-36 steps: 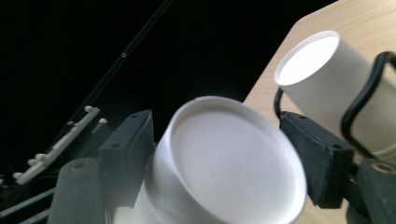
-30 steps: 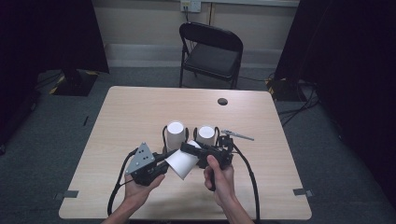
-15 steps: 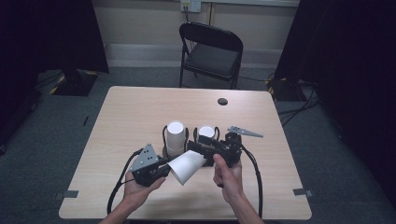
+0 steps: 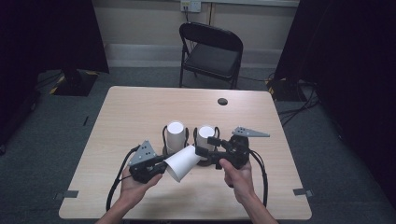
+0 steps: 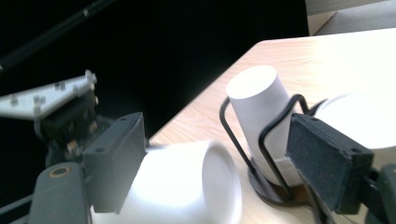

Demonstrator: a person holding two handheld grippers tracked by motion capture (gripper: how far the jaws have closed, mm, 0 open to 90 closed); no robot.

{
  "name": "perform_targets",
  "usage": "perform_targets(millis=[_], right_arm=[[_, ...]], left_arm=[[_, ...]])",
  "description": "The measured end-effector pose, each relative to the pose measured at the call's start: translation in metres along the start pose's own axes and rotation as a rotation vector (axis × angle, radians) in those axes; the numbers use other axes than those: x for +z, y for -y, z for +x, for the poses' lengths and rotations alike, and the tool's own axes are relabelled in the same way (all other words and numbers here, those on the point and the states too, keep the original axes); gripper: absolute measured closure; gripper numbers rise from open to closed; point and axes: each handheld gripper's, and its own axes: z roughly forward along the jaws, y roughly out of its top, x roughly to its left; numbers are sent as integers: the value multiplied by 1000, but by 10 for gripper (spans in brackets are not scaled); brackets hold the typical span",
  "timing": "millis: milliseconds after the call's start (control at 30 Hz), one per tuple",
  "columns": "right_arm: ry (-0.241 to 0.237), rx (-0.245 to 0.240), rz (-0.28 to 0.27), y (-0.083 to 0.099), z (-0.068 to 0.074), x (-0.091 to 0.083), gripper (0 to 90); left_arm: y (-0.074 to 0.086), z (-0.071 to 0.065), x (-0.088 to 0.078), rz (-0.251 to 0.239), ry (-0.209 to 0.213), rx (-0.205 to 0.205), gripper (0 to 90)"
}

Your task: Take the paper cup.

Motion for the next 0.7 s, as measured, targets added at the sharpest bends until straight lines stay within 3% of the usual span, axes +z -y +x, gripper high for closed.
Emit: perform_targets(millis=[67, 233, 267, 333, 400, 600, 667, 700], right_arm=[[40, -50, 25, 4, 4, -2, 142], [24, -90, 50, 13, 9, -5, 142], [47, -135, 66, 17, 11, -5, 141], [39, -142, 76, 19, 11, -6, 141], [16, -148, 84, 25, 10, -6, 138], [12, -186, 109, 37, 11, -6, 154], [19, -237, 118, 42, 13, -5, 156], [19, -237, 118, 42, 13, -5, 156]], left_arm=[[1, 1, 2, 18, -9, 4, 873], [1, 2, 5, 66, -8, -6, 873], [0, 2, 5, 82, -7, -8, 872], [-2, 2, 5, 107, -25, -4, 873], [-2, 2, 5, 118, -22, 0, 873], [-5, 1, 5, 149, 5, 24, 872], [-6, 1, 5, 162, 13, 30, 871], [-6, 2, 4, 172, 20, 33, 871]])
